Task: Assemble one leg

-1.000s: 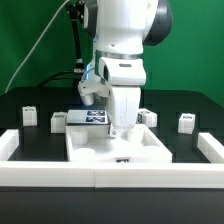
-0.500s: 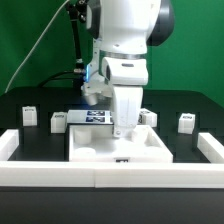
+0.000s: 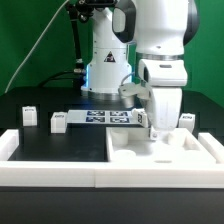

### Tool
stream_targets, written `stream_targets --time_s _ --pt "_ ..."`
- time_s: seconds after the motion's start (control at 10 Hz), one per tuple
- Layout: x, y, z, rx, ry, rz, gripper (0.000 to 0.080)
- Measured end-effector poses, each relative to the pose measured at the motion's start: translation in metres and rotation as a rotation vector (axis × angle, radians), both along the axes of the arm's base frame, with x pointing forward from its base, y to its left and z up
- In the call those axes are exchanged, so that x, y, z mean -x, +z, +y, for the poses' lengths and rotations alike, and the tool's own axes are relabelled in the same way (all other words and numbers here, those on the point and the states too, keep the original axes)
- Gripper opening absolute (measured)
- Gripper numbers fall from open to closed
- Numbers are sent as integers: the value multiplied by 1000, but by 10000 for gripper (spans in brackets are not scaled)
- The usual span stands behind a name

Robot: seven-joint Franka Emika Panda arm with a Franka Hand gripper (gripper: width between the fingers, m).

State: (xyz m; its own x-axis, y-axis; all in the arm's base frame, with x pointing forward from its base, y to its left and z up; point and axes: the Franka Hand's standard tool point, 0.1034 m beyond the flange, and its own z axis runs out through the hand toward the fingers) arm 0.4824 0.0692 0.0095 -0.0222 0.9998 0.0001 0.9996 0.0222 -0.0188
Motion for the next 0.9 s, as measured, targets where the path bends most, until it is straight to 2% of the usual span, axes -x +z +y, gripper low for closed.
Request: stream_targets --time_s 0.1,0.2,0.6,0.7,0.8,0.9 --pt "-7 1 9 -7 12 -5 62" --pt "-8 1 12 -1 9 15 62" --pt "-8 1 11 2 -6 20 62" --pt "-8 1 11 2 -6 20 243" --pt "-8 0 11 2 -7 20 379" --pt "-8 0 10 2 -7 20 379"
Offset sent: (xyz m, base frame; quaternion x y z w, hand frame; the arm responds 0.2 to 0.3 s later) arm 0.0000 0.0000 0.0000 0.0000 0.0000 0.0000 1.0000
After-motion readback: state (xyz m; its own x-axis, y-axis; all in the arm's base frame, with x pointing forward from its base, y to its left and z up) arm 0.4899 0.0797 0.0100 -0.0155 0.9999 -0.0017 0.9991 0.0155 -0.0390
